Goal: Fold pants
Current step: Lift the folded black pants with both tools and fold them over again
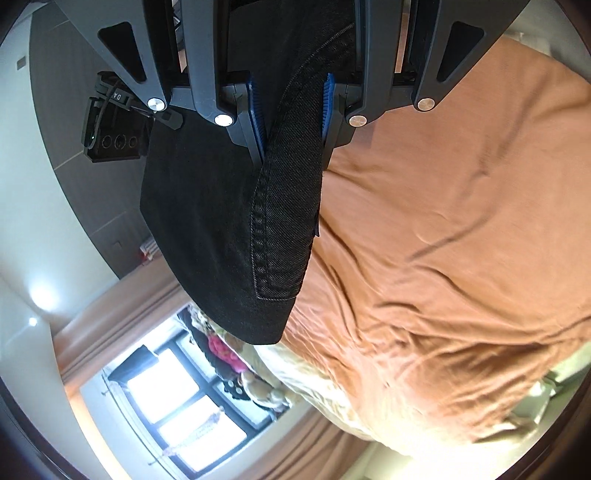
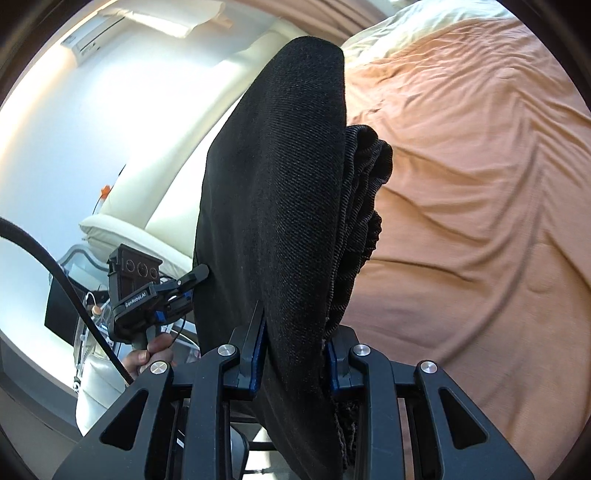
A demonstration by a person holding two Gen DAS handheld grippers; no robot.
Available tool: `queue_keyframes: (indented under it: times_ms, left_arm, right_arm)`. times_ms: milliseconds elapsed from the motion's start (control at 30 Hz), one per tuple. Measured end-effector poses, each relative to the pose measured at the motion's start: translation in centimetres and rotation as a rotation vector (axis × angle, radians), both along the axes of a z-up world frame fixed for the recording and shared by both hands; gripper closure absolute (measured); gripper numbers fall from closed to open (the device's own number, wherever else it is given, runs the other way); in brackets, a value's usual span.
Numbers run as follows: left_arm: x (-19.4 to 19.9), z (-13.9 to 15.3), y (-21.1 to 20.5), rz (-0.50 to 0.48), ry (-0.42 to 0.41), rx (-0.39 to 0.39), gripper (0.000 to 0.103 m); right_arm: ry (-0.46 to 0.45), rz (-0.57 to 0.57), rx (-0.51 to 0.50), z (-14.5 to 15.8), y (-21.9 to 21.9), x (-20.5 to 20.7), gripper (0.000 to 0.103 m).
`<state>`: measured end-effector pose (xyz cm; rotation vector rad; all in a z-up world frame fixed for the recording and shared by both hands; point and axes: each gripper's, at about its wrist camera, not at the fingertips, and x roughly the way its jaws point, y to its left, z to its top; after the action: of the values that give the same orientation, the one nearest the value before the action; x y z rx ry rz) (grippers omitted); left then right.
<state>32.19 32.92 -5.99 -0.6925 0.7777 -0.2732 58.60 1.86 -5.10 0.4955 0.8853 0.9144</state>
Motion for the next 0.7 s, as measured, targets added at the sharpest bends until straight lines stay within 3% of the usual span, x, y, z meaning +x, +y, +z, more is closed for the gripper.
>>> queue_keyframes:
  times_ms: [700]
  left_arm:
    - [-3.1,1.7,18.0,0.230,0.030,0.111,0.076]
  right_arm:
    - [0.011,0.204,0.028,-3.5,23.3,8.7,0.081]
